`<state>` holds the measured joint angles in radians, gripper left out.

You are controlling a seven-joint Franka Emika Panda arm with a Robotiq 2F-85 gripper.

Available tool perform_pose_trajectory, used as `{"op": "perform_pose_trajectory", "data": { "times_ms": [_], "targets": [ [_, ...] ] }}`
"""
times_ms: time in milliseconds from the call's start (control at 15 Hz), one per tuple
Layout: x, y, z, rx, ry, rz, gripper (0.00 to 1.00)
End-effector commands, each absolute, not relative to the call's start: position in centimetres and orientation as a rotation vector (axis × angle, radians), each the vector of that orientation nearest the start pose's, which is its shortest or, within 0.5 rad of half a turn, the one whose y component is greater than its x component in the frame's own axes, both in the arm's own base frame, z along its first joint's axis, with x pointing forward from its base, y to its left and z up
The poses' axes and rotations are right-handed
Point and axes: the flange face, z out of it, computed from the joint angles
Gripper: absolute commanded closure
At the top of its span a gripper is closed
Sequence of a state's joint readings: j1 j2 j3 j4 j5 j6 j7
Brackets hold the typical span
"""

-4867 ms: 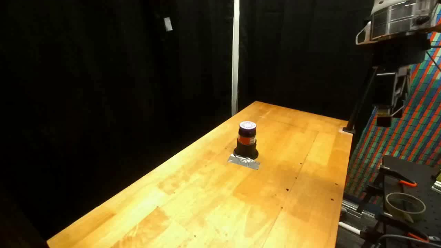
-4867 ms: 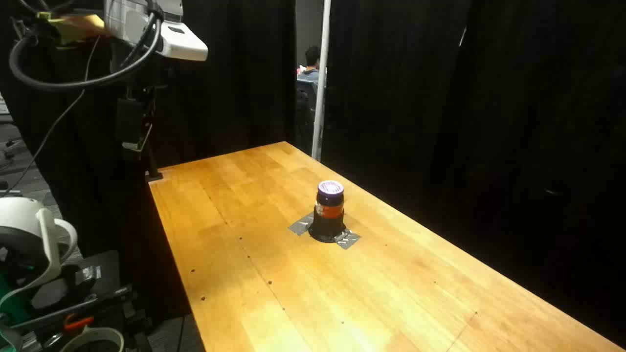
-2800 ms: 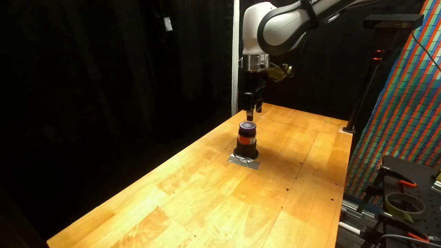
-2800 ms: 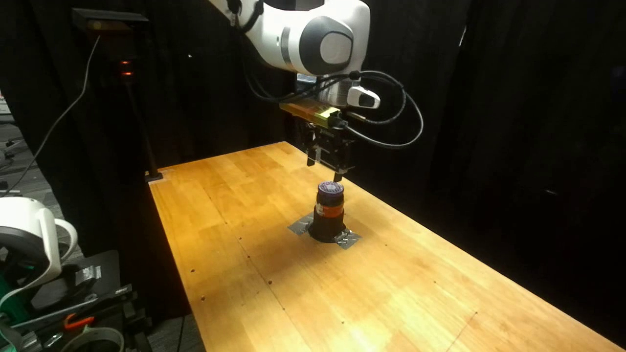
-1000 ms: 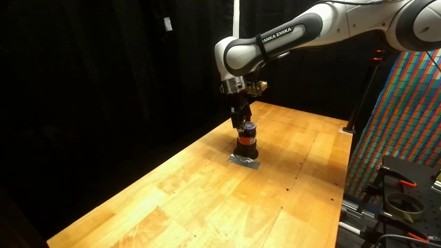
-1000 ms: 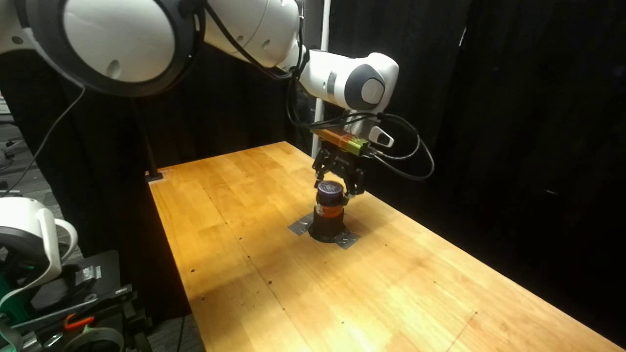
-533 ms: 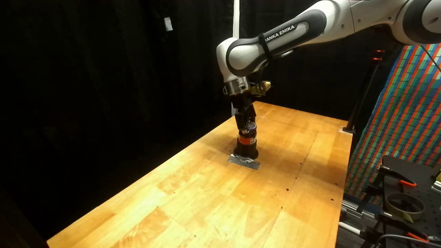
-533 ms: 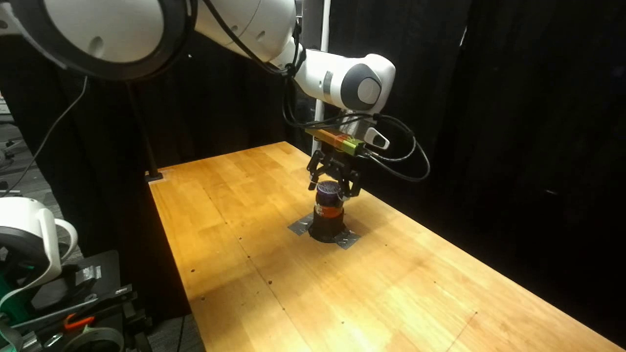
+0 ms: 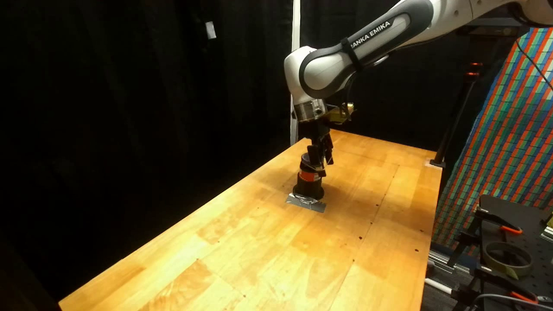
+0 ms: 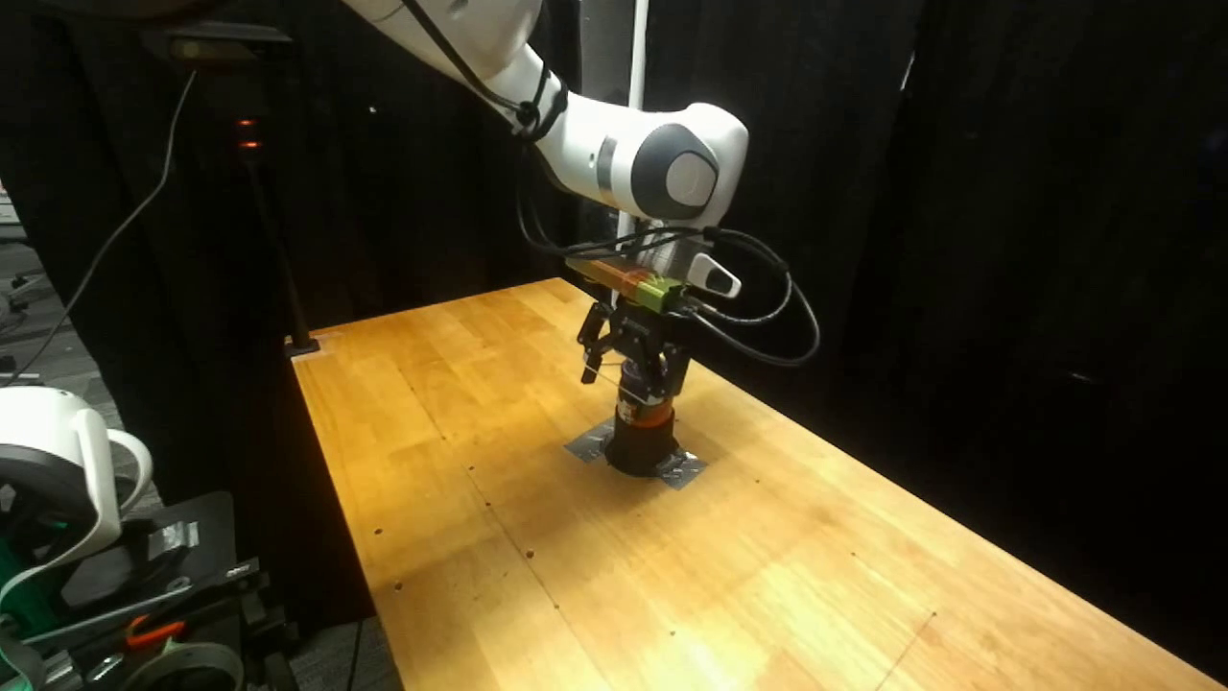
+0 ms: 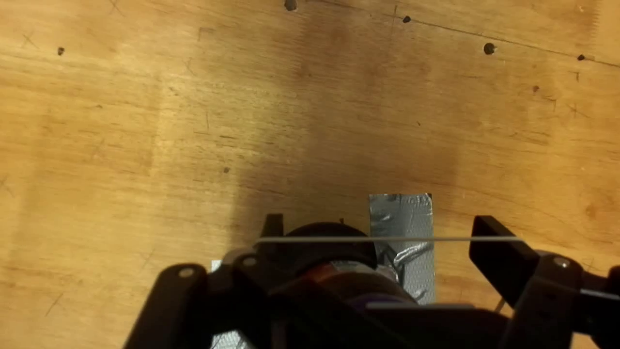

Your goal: Put the rubber band on the brown cup

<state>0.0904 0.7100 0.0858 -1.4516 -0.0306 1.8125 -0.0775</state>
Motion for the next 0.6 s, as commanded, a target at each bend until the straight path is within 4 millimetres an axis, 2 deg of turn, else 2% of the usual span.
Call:
{"op": "perform_pose_trajectory", "data": {
  "times_ms": [0,67,133,200,400,533],
  "targets": [
    [63.4,10.2,25.3,-3.089,-0.359,0.454,0.0],
    [62.8,10.1,25.2,-3.097,-0.36,0.414,0.0],
    [62.2,9.9,25.1,-3.101,-0.351,0.36,0.25],
    [61.7,9.9,25.1,-3.112,-0.329,0.308,0.26],
    [59.6,9.4,24.8,-3.121,-0.317,0.189,0.51],
    [58.4,9.2,24.7,-3.12,-0.309,0.125,0.65]
  ]
}}
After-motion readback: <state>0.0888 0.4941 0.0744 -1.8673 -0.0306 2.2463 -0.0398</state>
